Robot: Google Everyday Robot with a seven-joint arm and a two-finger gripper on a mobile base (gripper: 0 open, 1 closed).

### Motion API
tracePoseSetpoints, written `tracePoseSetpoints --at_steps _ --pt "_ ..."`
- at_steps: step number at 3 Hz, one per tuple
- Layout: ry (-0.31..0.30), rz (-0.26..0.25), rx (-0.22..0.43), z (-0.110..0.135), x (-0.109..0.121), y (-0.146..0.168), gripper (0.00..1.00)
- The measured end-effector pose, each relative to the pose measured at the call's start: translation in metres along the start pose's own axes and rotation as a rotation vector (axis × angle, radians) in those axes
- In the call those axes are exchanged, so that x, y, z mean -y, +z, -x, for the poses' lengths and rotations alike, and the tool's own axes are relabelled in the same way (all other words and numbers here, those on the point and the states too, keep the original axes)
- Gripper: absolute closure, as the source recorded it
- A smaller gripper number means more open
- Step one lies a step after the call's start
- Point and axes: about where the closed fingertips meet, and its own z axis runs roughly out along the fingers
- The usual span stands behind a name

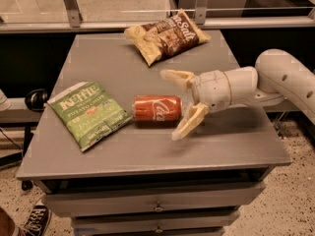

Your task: Move coke can near green jalapeno chip bag

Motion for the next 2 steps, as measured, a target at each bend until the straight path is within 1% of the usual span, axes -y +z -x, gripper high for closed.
tracePoseSetpoints --at_steps 1,2 --pt "-0.013 -0.027 -0.037 0.001 0.005 -0.017 0.0" --pt "-0.029 -0.09 -0.077 0.004 0.015 -0.052 0.0"
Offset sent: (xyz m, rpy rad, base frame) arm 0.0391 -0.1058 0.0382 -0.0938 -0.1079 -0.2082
